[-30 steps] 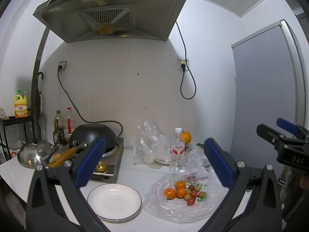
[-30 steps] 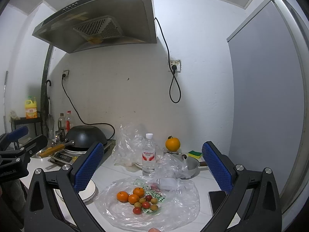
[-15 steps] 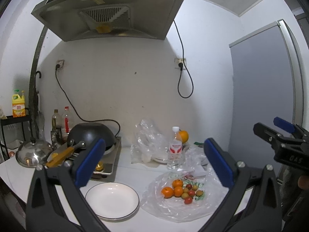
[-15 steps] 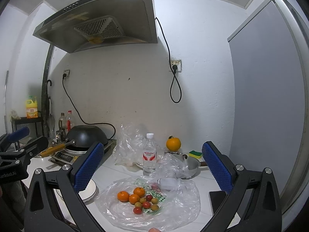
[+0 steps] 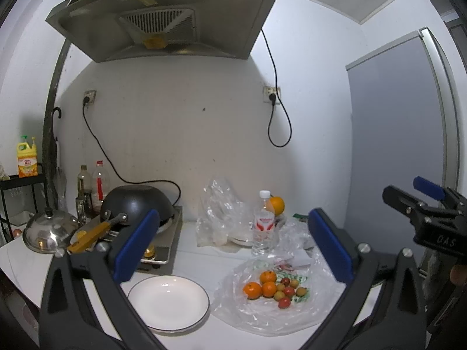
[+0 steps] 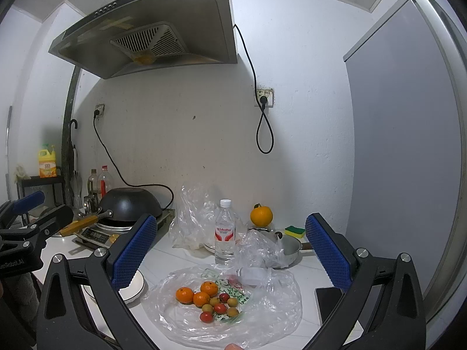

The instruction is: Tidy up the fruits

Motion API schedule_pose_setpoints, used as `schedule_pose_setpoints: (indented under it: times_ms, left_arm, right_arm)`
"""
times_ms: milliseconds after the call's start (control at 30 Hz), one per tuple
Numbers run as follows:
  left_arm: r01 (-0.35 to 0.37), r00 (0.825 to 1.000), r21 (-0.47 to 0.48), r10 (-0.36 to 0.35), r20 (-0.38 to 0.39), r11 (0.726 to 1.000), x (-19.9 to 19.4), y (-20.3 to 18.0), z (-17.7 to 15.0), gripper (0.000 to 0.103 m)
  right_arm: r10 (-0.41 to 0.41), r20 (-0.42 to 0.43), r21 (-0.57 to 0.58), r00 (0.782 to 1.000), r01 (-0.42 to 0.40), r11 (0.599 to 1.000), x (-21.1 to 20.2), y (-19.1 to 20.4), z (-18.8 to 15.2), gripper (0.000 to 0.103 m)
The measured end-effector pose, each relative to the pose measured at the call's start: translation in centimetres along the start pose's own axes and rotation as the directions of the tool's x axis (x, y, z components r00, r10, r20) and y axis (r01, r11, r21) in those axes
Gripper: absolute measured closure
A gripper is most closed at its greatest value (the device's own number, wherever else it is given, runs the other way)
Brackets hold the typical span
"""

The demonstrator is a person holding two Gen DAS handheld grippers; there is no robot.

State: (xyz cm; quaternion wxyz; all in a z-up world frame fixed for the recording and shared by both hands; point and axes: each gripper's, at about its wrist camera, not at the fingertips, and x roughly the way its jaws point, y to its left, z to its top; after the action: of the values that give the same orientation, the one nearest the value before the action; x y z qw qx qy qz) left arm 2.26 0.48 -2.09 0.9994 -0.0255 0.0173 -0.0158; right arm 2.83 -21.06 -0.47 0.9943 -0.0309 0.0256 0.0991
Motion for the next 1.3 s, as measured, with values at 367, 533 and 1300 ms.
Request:
schedule_pose_setpoints:
  times_ms: [367,533,1300]
  left_arm:
    - [-0.003,1.000,0.017,0.003,-0.017,1.000,1.3,-0.5,-0.3,0.000]
    - [0.004,0.997,0.045,-0.001,-0.072,0.999,3.5,-1.3,-1.4,0.000]
    - [0.143,0.914,0.134,-0.079,-0.398,0.981,15.4,-9.0,-11.2,0.001]
  right_arm:
    - [-0.003,-0.016,0.000,1.000,0.003,1.000,1.2,-0.6,-0.3,0.000]
    - [-0.026,-0.041,0.002,0.999,0.026,1.000,2.8,-2.5,-1.5,0.000]
    - [0.023,-0.270,0.016,0.963,-0.020,1.000,11.6,-8.4,-10.4,0.012]
